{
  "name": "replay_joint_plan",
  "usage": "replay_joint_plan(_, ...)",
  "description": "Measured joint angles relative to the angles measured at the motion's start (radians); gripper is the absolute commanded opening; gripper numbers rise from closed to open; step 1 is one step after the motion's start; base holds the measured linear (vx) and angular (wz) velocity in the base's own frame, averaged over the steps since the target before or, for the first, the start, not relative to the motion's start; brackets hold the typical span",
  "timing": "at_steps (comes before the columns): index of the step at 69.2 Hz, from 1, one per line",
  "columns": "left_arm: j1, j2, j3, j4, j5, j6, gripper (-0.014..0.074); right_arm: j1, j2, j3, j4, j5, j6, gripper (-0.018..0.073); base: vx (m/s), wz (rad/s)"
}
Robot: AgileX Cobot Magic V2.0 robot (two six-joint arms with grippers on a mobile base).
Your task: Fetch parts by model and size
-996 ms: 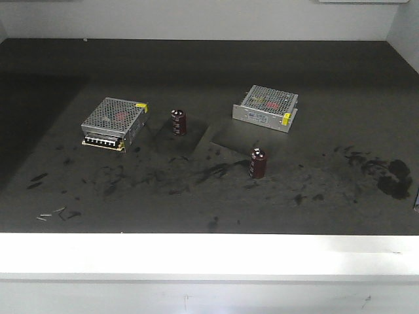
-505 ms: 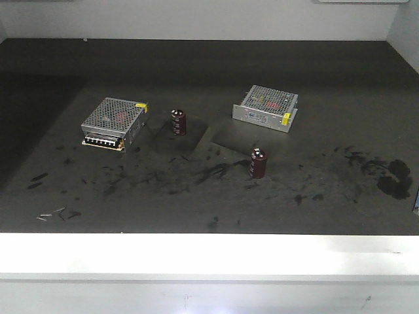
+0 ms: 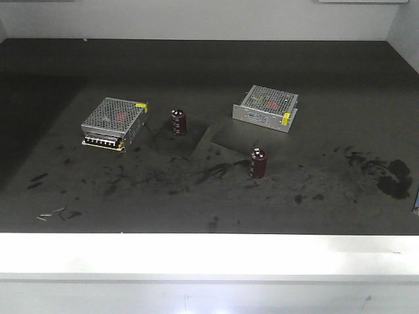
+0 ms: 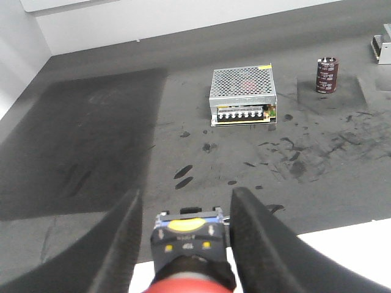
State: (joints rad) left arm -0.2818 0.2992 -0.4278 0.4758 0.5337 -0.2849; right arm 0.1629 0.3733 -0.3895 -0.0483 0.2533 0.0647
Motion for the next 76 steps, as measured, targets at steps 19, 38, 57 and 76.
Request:
replay_joint_plan(19, 0.0, 0.0, 0.0, 0.0, 0.0, 0.0, -0.0006, 0.0, 0.0, 0.0, 0.0, 0.0, 0.0, -0.0005, 0.0, 0.0)
replay_joint_plan(38, 0.0, 0.0, 0.0, 0.0, 0.0, 0.0, -0.0006, 0.0, 0.0, 0.0, 0.0, 0.0, 0.0, -0.0005, 0.0, 0.0)
replay_joint_plan(57, 0.0, 0.0, 0.0, 0.0, 0.0, 0.0, -0.0006, 0.0, 0.0, 0.0, 0.0, 0.0, 0.0, -0.0005, 0.0, 0.0)
replay_joint_plan(76, 0.0, 0.0, 0.0, 0.0, 0.0, 0.0, -0.0006, 0.0, 0.0, 0.0, 0.0, 0.0, 0.0, -0.0005, 0.0, 0.0)
